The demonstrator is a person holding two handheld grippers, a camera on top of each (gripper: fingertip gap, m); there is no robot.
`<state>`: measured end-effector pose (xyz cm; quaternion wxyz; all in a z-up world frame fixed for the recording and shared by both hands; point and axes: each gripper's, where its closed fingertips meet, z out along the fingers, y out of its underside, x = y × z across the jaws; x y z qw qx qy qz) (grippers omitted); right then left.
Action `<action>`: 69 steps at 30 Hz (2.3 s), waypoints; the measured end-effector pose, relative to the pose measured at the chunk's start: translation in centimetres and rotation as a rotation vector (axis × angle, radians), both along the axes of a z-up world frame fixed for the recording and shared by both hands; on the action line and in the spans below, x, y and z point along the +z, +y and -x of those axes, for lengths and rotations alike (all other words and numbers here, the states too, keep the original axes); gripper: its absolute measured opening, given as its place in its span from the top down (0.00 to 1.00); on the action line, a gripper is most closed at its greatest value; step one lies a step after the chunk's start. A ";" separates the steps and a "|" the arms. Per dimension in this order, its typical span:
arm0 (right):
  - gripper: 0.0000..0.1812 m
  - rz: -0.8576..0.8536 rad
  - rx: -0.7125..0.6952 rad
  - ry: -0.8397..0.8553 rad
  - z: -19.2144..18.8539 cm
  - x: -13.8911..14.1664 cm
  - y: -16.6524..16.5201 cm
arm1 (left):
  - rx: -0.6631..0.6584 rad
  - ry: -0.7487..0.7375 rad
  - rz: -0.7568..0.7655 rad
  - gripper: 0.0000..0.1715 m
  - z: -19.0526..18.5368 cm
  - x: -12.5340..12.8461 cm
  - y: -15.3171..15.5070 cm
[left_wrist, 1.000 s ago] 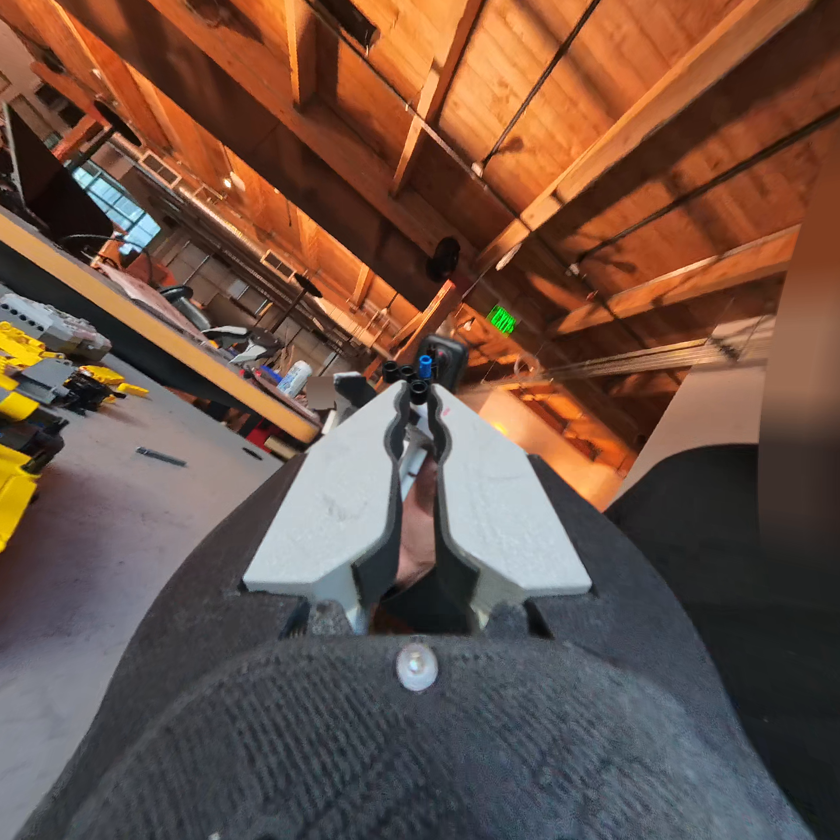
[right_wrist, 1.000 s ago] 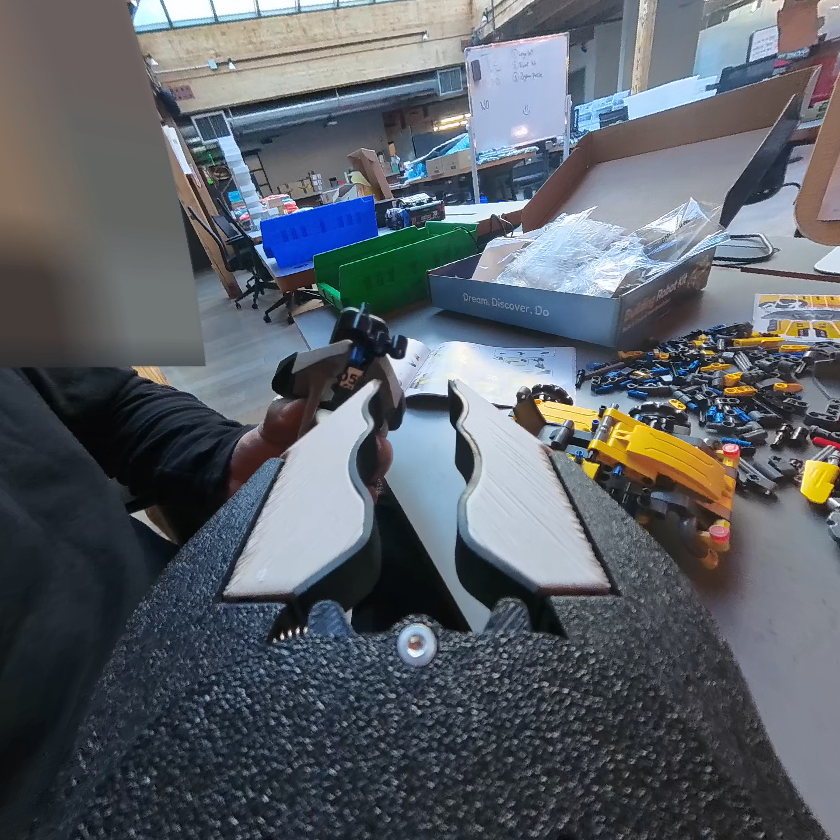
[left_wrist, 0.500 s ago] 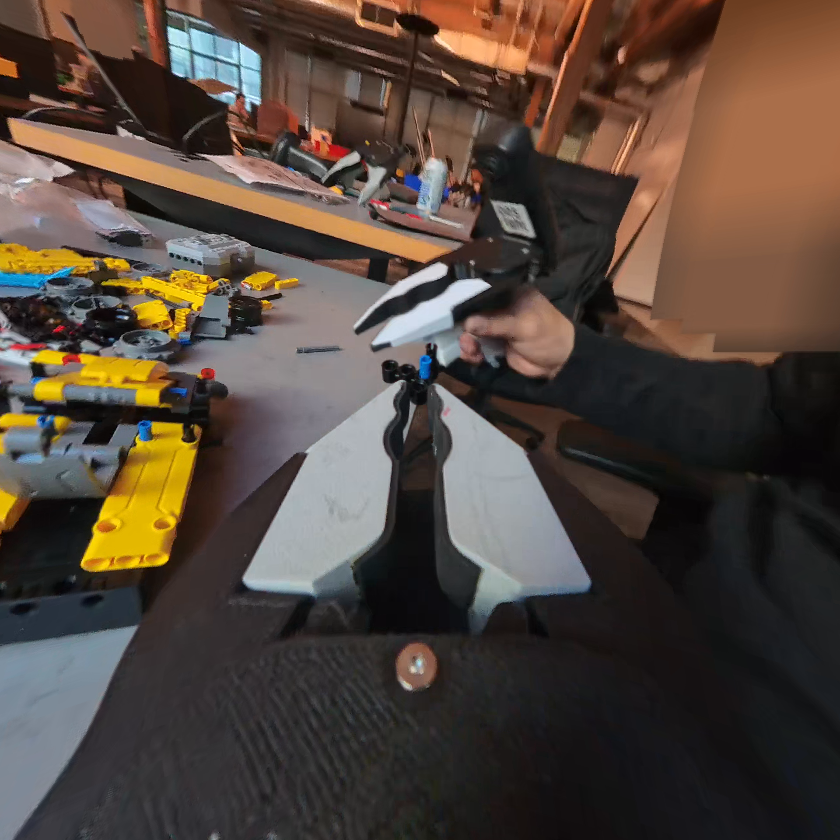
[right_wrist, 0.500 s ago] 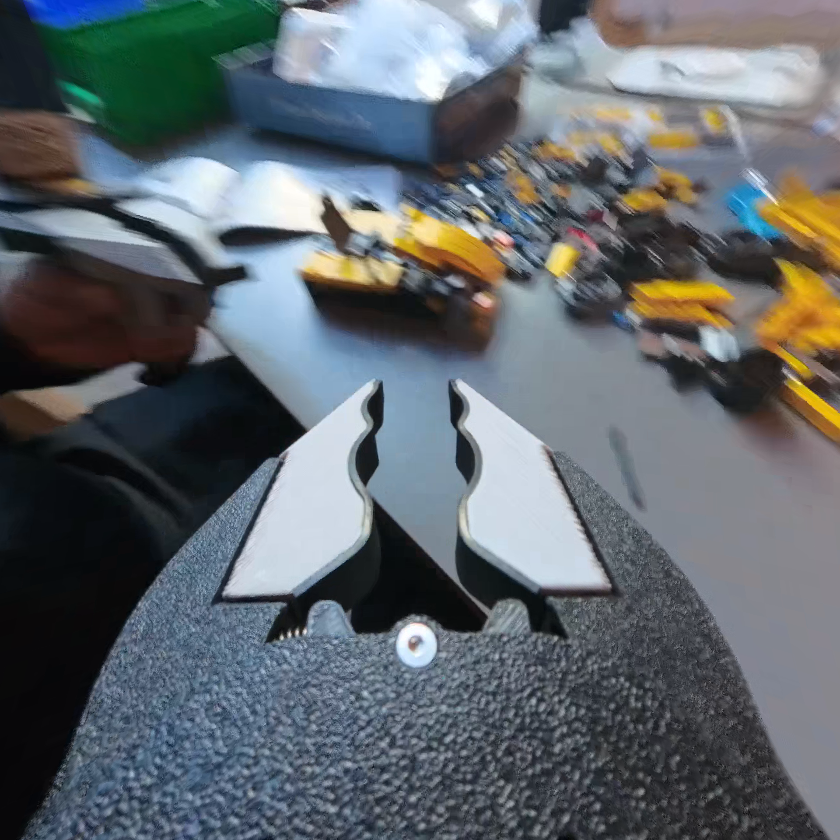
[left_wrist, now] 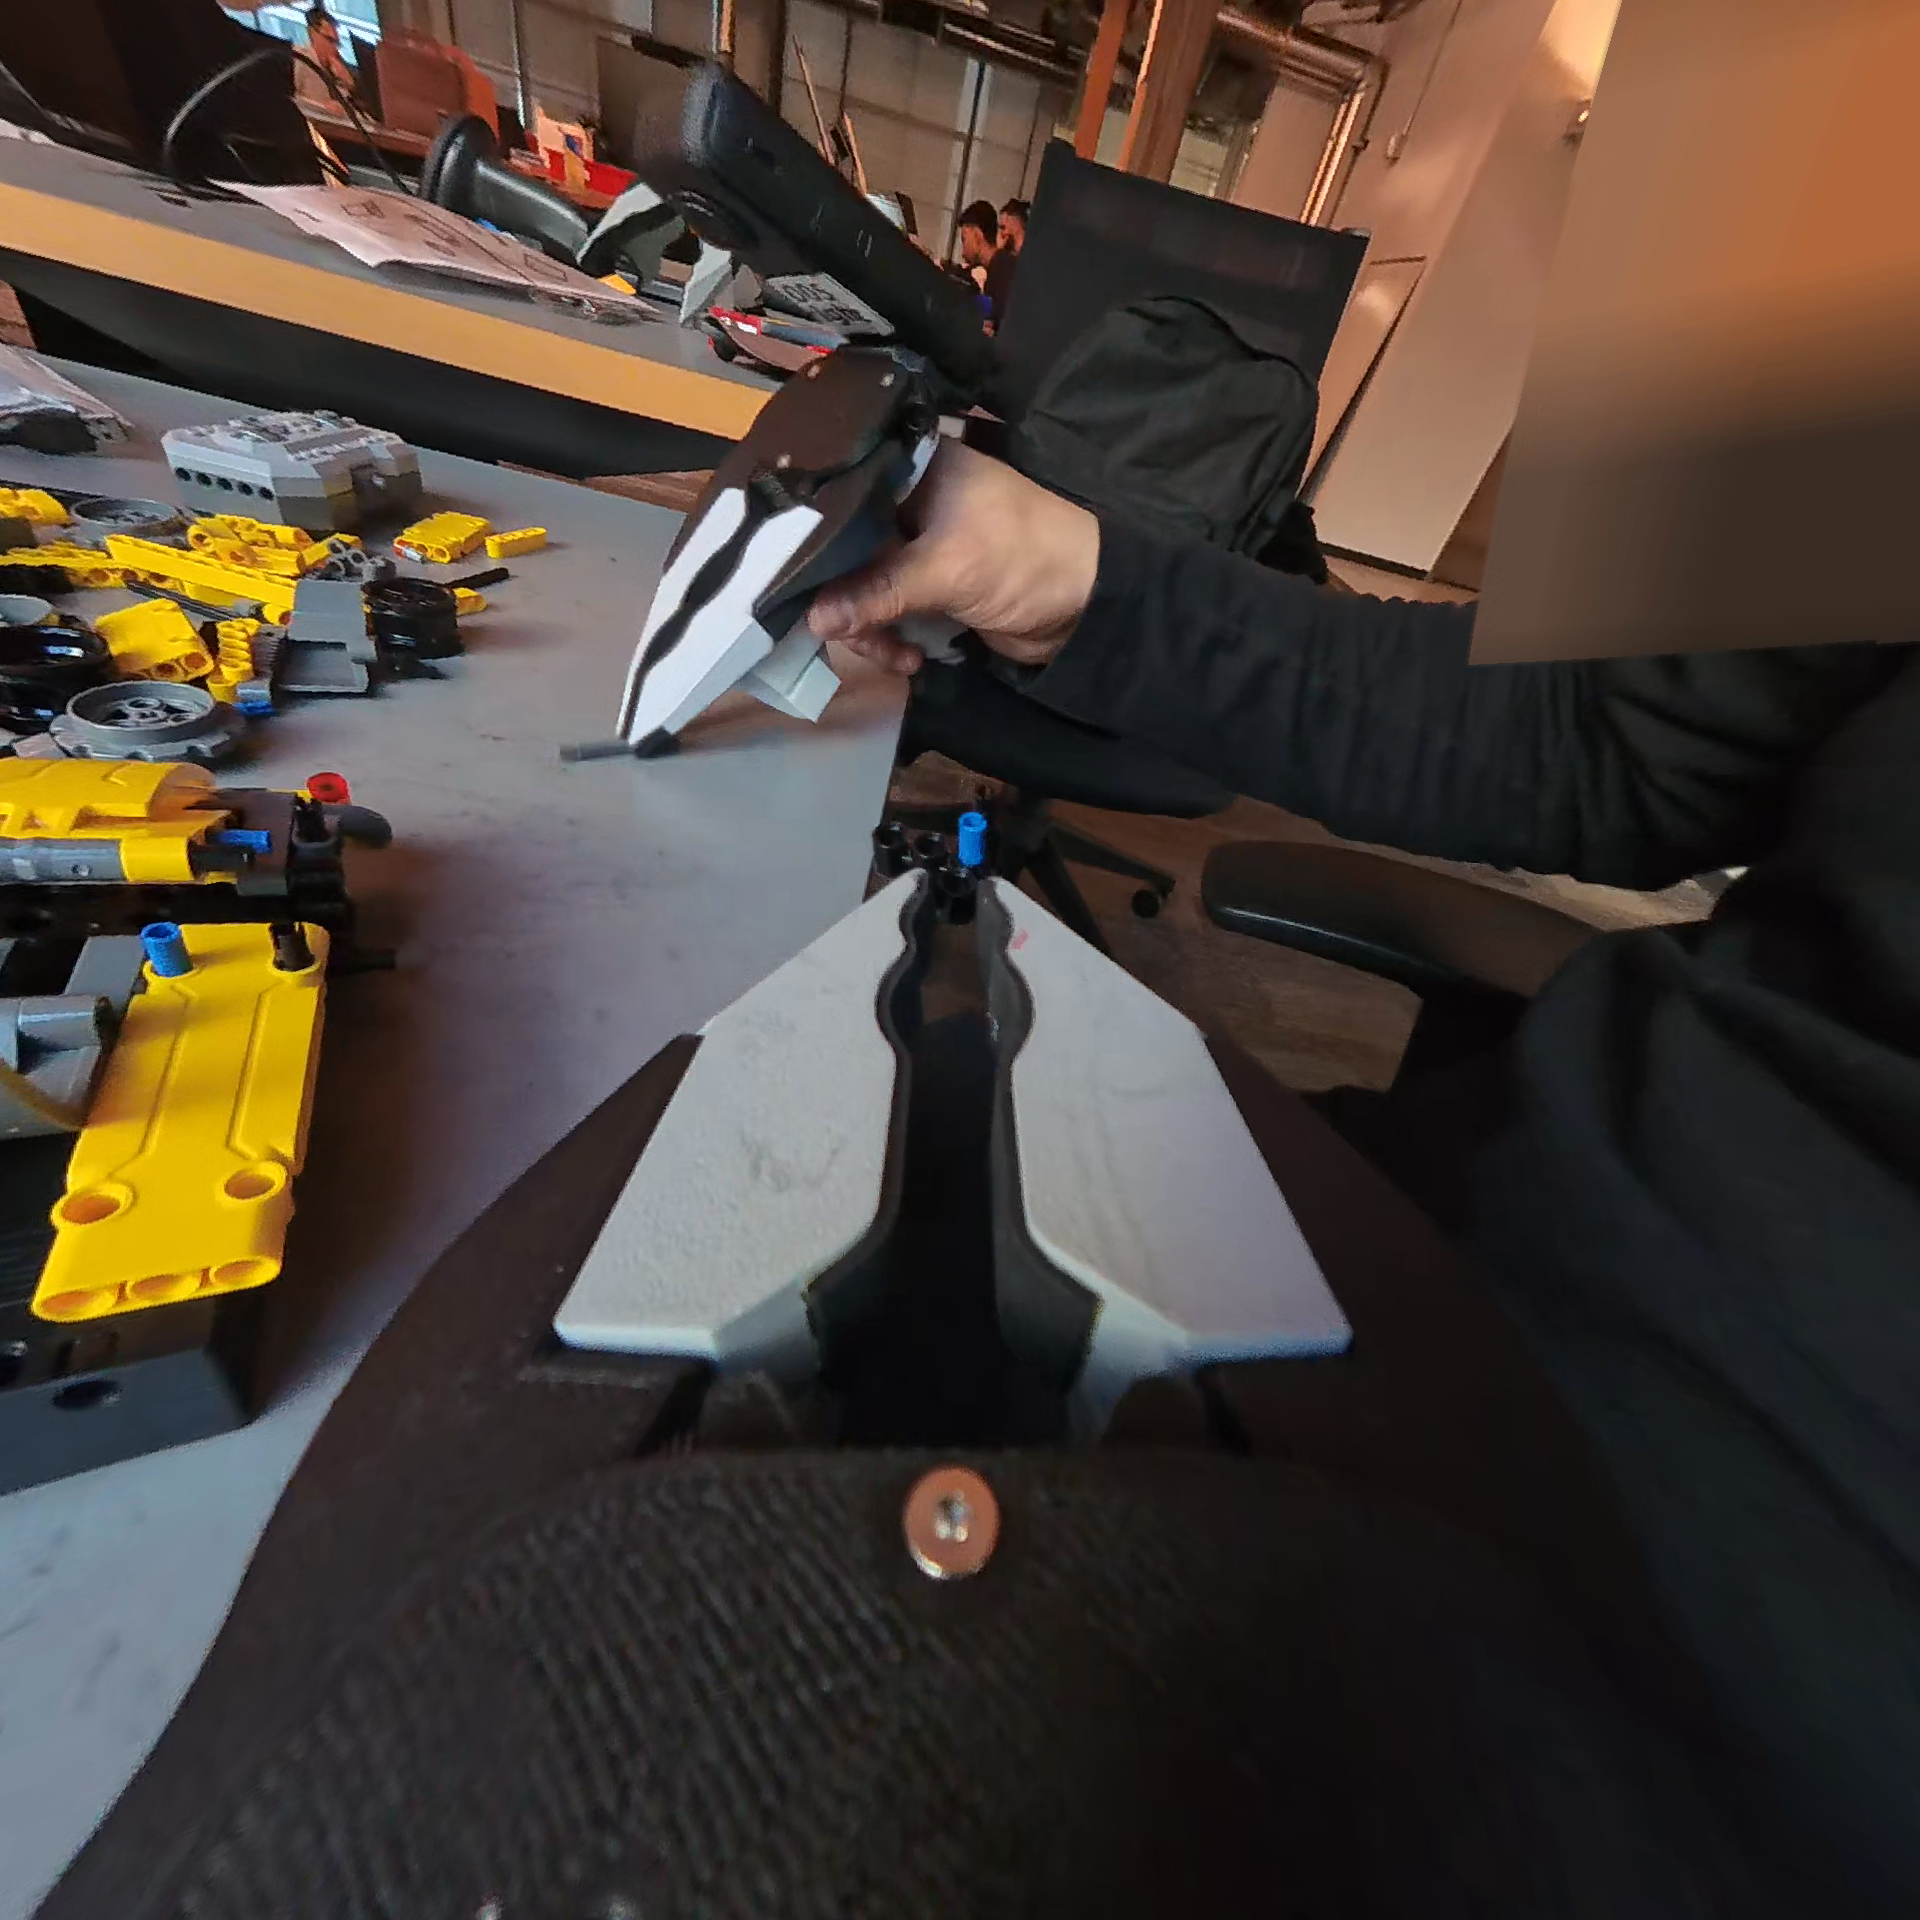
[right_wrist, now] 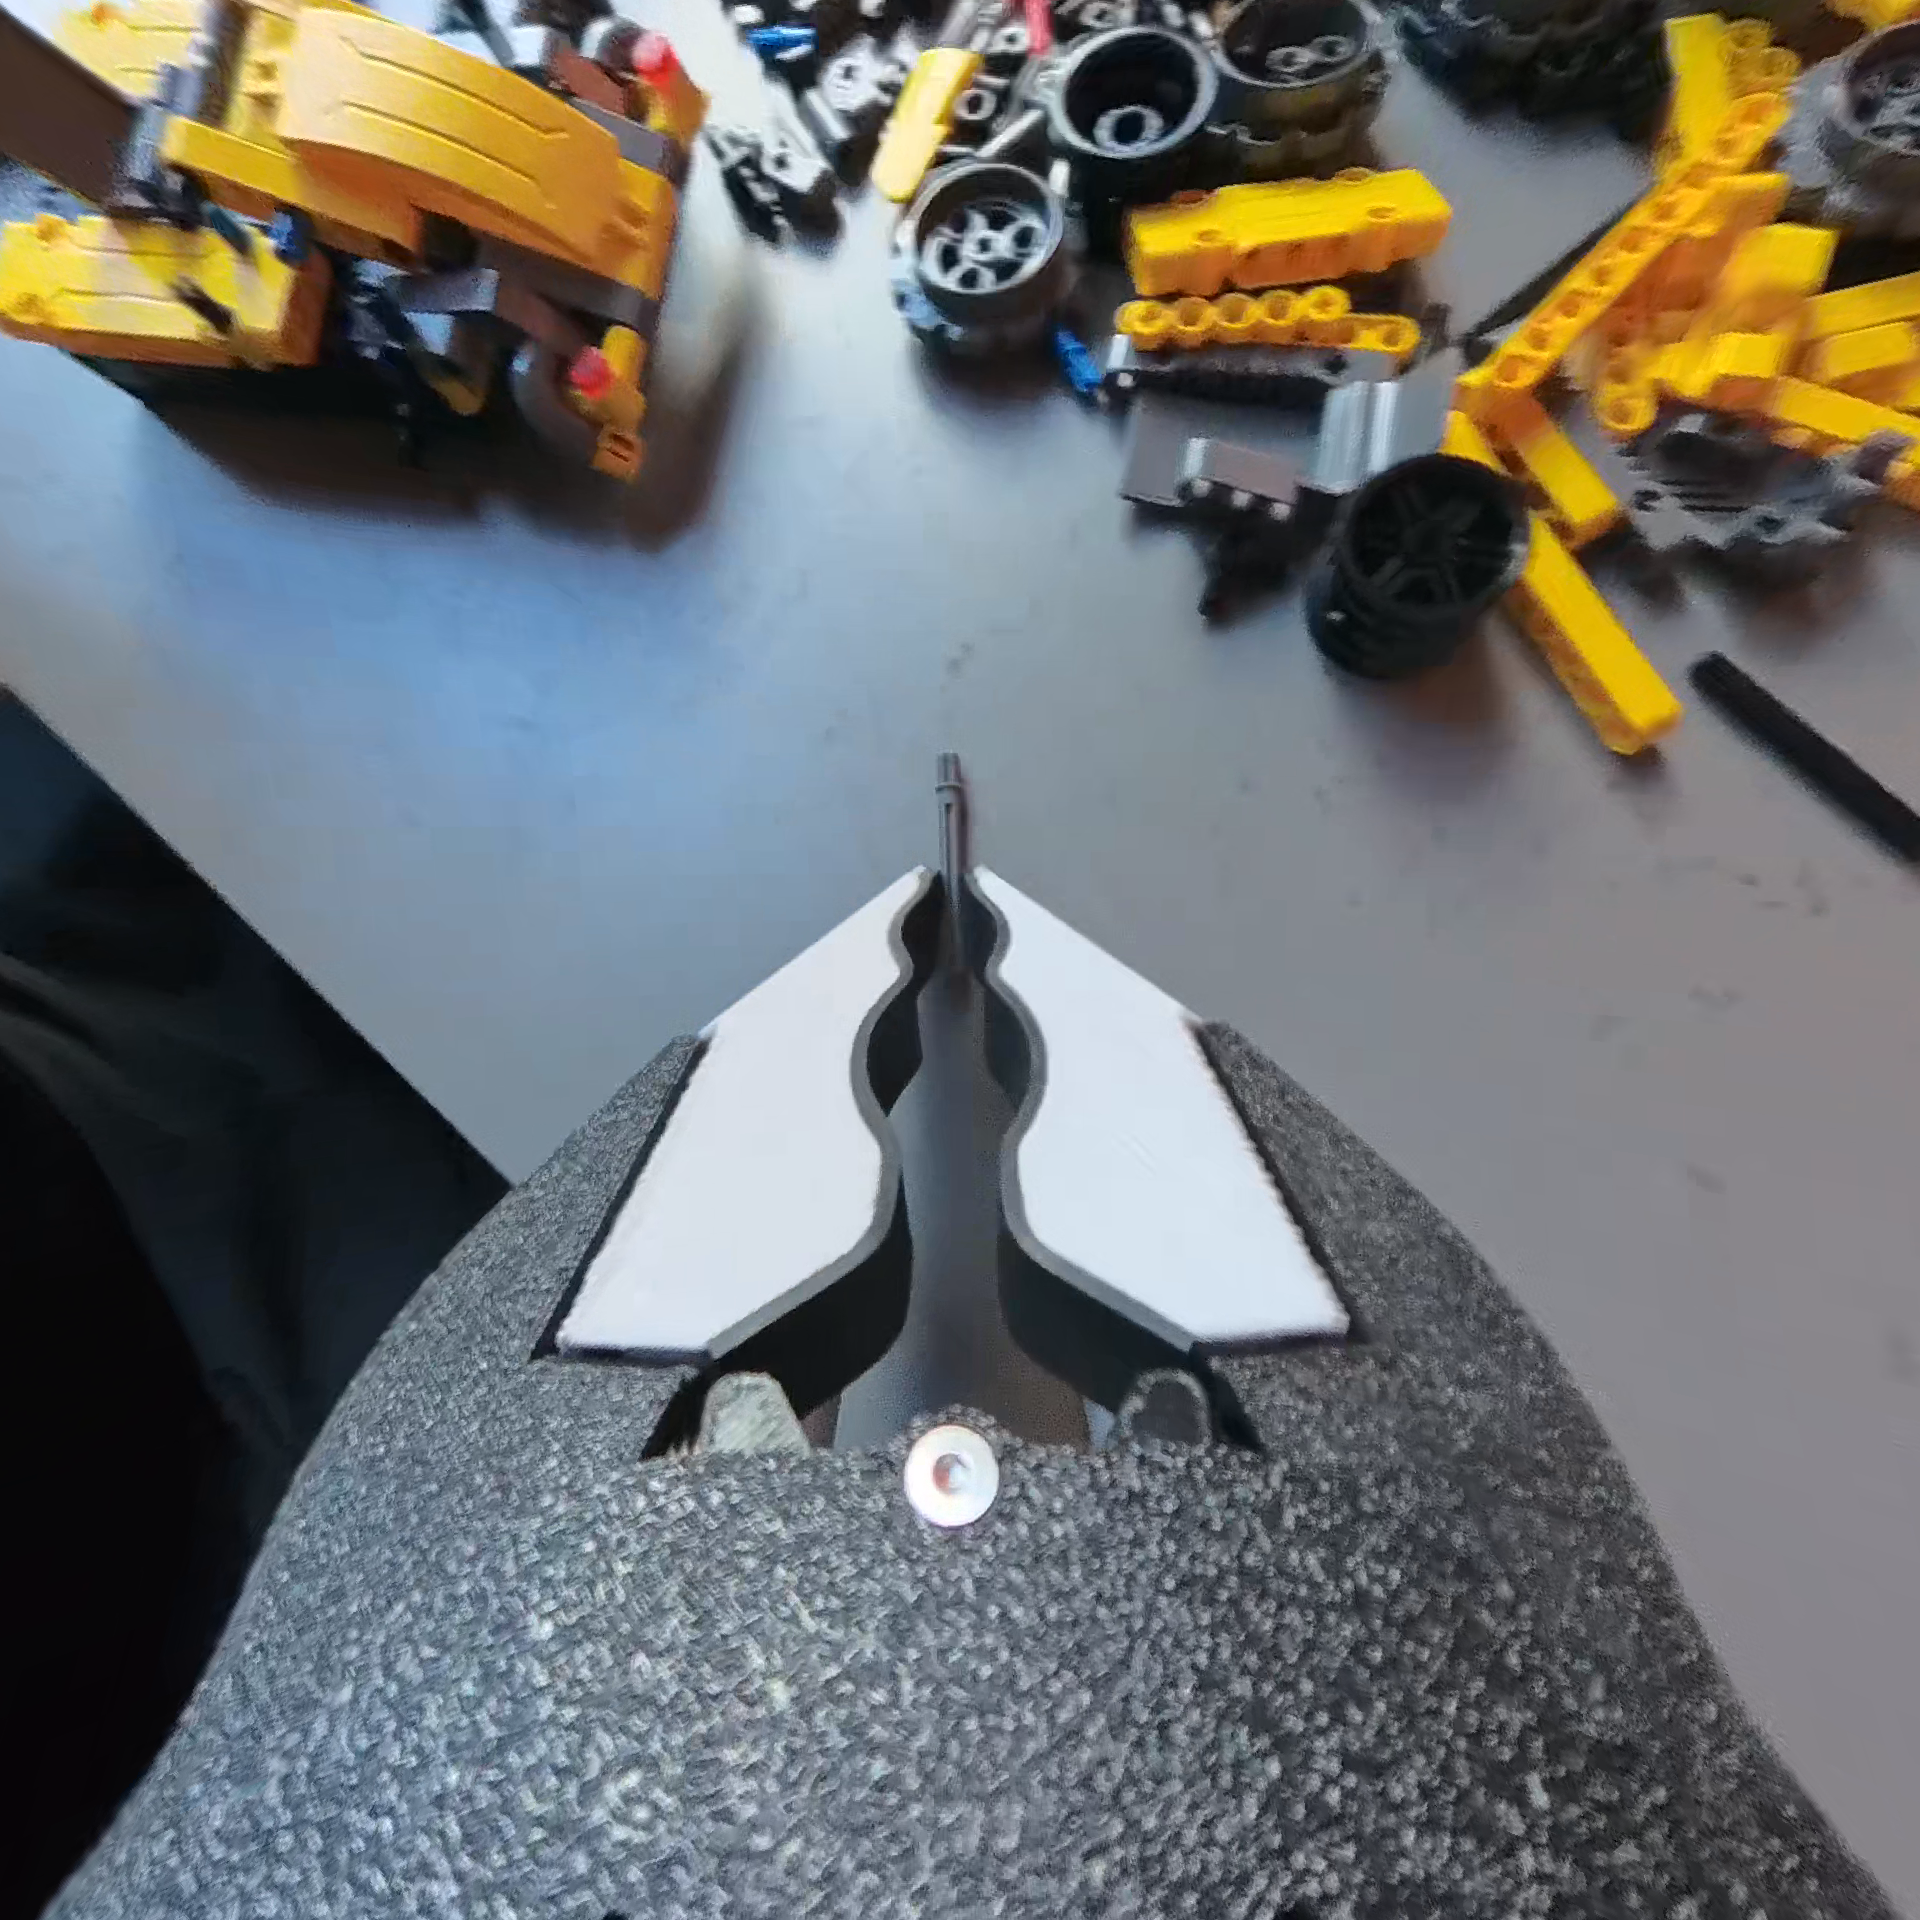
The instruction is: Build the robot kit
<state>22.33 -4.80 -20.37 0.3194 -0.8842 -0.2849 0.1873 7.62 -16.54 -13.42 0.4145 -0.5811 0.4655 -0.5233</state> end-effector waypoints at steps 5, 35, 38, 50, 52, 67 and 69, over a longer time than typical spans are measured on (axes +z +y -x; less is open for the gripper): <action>0.98 -0.015 0.202 0.036 6.5 0.1 -2.5 | -0.036 -0.024 0.016 0.98 0.9 0.4 -0.2; 0.92 -0.148 0.254 0.097 11.5 0.6 -3.9 | 0.092 0.027 -0.069 0.98 3.9 -0.9 0.4; 0.92 -0.140 0.242 0.118 11.6 0.7 -3.8 | 0.087 -0.015 -0.080 0.98 4.2 -0.5 0.4; 0.88 -0.205 0.142 0.193 10.7 2.0 -2.9 | 0.252 0.089 -0.152 0.98 4.9 -1.5 2.8; 0.86 -0.195 0.125 0.212 10.4 2.1 -2.8 | 0.265 0.091 -0.134 0.98 4.7 -1.2 2.9; 0.86 -0.221 0.203 0.080 10.7 1.0 -3.5 | 0.033 0.715 -0.362 0.98 9.7 -4.7 5.5; 0.84 -0.218 0.229 0.058 11.2 0.8 -3.5 | 0.020 0.809 -0.469 0.98 10.4 -5.3 6.4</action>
